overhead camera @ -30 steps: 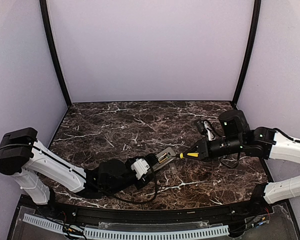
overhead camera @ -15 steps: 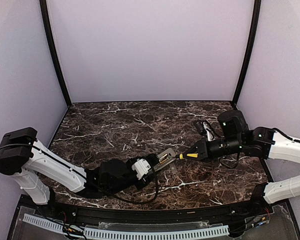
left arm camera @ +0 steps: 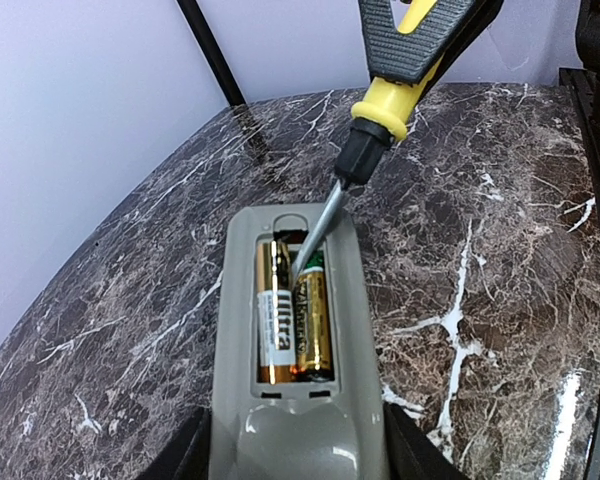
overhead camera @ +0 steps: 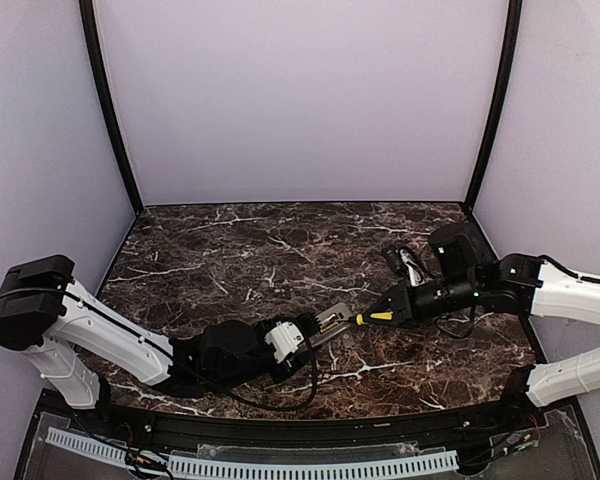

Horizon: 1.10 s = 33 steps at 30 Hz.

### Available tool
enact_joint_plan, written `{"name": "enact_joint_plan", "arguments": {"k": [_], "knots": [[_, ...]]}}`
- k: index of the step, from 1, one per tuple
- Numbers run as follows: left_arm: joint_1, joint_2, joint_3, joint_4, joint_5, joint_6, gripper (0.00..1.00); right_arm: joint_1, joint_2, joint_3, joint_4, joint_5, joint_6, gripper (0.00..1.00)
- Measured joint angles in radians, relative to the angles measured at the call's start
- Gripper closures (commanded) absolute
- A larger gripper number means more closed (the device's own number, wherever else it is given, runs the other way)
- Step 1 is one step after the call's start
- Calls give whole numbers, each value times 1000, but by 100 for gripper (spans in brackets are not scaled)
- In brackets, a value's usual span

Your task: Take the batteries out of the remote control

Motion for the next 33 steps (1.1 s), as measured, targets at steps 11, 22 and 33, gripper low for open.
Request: {"name": "enact_joint_plan", "arguments": {"k": [11, 22, 33], "knots": [[0, 1, 3, -2, 2, -7, 100, 7, 42, 0, 40, -33, 0, 100], [0, 19, 3, -2, 2, -17, 100, 16, 81, 0, 59, -47, 0, 100], [0, 25, -5, -26, 6, -25, 100, 17, 123, -15, 89, -64, -17, 100]]}}
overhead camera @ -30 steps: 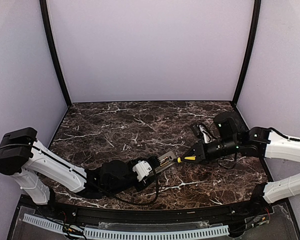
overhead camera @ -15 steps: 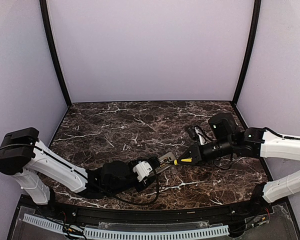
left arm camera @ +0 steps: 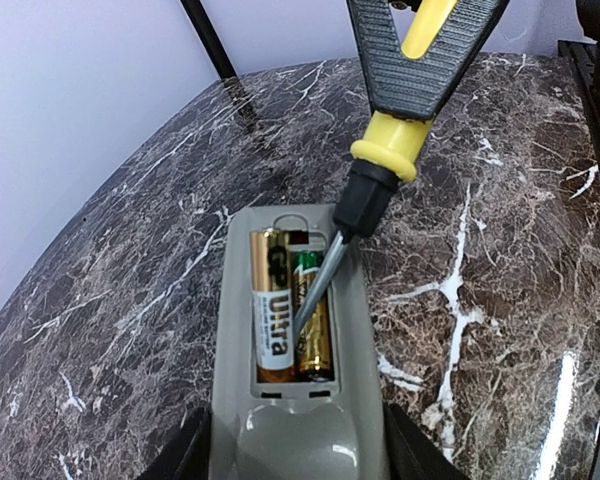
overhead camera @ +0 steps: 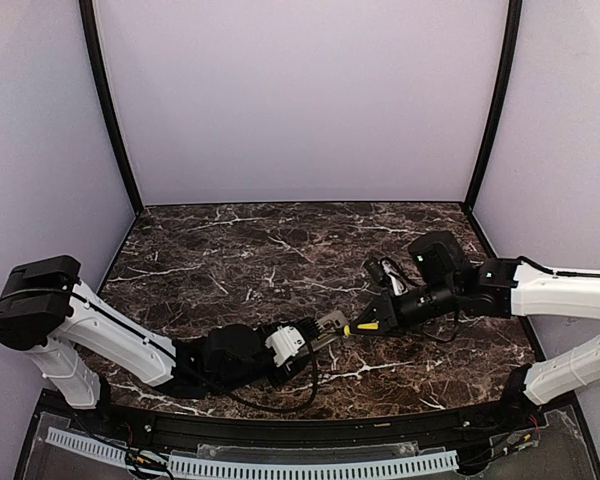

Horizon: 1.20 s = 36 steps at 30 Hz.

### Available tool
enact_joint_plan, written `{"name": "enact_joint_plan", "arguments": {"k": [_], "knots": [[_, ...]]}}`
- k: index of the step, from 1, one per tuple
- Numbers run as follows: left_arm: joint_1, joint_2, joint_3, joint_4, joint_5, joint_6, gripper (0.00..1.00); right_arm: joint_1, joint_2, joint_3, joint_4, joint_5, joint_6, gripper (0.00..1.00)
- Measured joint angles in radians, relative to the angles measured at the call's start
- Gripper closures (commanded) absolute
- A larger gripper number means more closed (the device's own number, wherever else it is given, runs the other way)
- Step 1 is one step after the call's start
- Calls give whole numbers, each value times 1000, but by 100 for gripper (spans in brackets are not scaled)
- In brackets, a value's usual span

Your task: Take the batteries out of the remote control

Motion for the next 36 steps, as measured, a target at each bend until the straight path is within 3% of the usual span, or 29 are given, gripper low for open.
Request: {"name": "enact_joint_plan", "arguments": {"k": [15, 36], "knots": [[0, 30, -17, -16, 23, -52, 100, 1, 59, -35, 56, -17, -19, 100], [0, 91, -39, 21, 85, -299, 100, 1, 121, -62, 89, -47, -19, 100]]}}
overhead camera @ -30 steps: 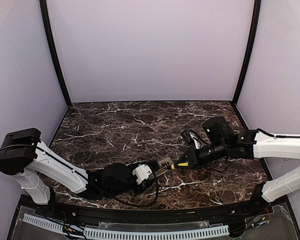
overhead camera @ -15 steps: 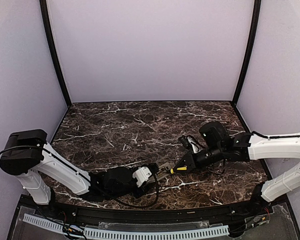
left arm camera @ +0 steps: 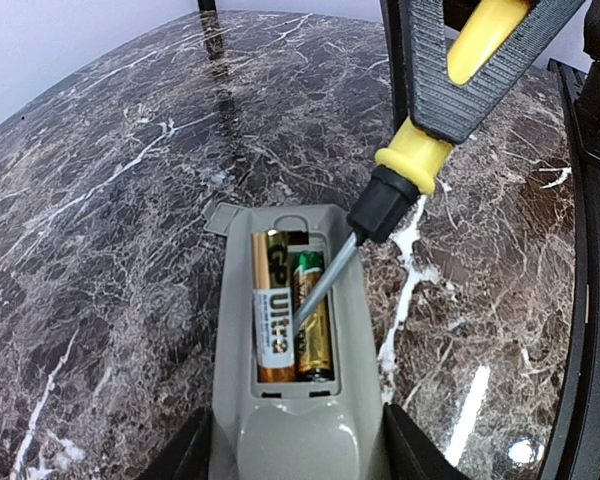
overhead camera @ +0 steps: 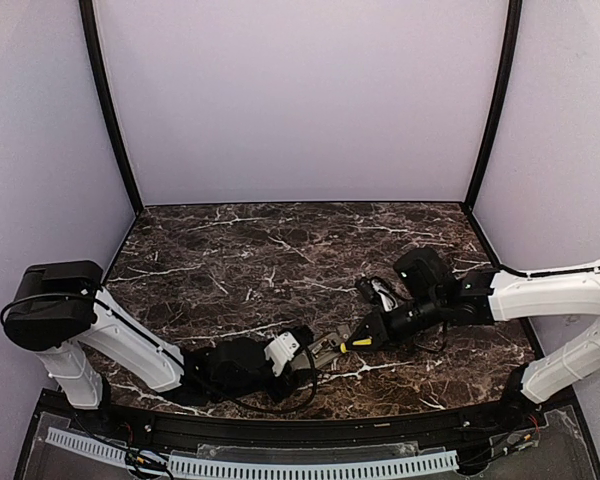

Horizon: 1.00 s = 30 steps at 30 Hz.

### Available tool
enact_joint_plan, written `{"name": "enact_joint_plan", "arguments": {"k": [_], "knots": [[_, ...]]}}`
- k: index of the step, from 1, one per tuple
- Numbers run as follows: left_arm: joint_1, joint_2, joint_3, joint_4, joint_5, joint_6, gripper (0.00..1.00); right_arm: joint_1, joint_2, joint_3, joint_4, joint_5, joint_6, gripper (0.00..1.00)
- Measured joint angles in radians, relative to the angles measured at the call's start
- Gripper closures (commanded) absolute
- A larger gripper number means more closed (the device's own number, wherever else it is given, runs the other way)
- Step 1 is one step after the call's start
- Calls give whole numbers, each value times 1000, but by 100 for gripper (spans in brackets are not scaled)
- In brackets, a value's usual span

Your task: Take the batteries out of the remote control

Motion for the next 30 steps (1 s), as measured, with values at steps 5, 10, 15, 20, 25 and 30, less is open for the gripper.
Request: {"name": "enact_joint_plan", "arguments": {"k": [5, 10, 15, 20, 25, 30], "knots": [[0, 18, 0, 2, 34, -57, 100, 0, 21, 4, -8, -6, 0, 100], [3, 40, 0, 17, 77, -120, 100, 0, 34, 17, -43, -11, -3, 100], [32, 69, 0, 49, 150, -199, 100, 0, 49, 31, -74, -11, -6, 100], [82, 115, -1, 111, 249, -285, 100, 0, 80, 58, -97, -2, -8, 100], [103, 130, -11, 150, 299, -331, 100, 0, 101, 84, -120, 1, -11, 100], [109, 131, -13, 163, 315, -353, 100, 0, 103, 109, -155, 2, -11, 100]]}}
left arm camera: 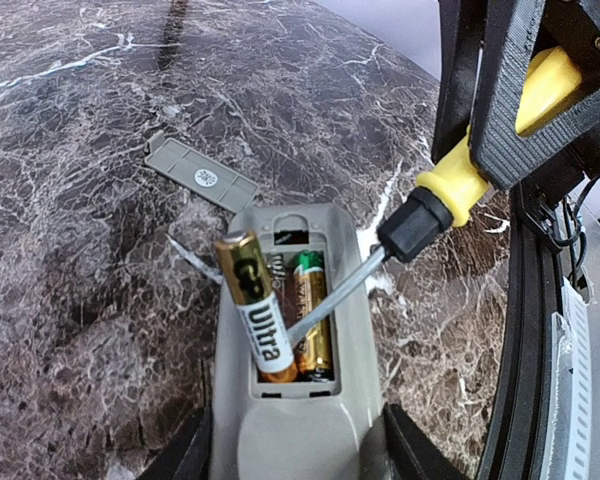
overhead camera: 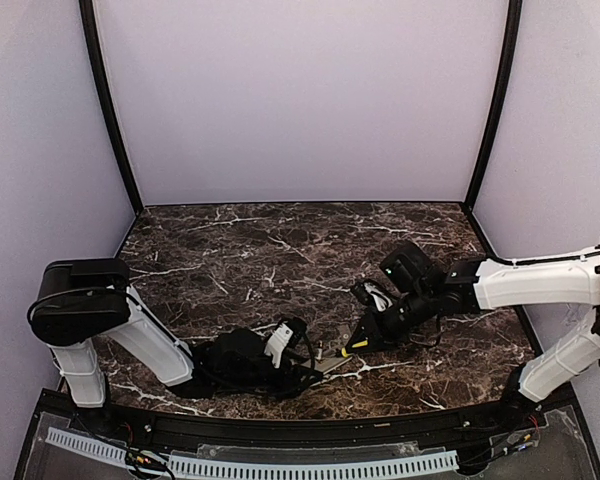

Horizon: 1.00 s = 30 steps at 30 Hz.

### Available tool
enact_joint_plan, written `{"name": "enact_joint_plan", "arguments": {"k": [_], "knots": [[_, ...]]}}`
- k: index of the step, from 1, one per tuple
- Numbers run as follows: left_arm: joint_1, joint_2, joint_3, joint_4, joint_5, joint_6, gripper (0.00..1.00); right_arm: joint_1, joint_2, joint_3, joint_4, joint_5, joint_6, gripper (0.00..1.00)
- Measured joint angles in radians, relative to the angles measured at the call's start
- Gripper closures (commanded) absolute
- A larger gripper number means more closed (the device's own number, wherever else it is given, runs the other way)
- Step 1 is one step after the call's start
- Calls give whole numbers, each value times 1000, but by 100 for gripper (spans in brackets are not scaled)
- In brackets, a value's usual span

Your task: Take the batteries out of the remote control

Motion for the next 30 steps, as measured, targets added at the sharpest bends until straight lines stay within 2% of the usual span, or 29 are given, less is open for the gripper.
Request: {"name": "enact_joint_plan", "arguments": {"k": [30], "knots": [[14, 22, 18, 21, 72, -32, 100, 2, -69, 153, -145, 6, -31, 100]]}}
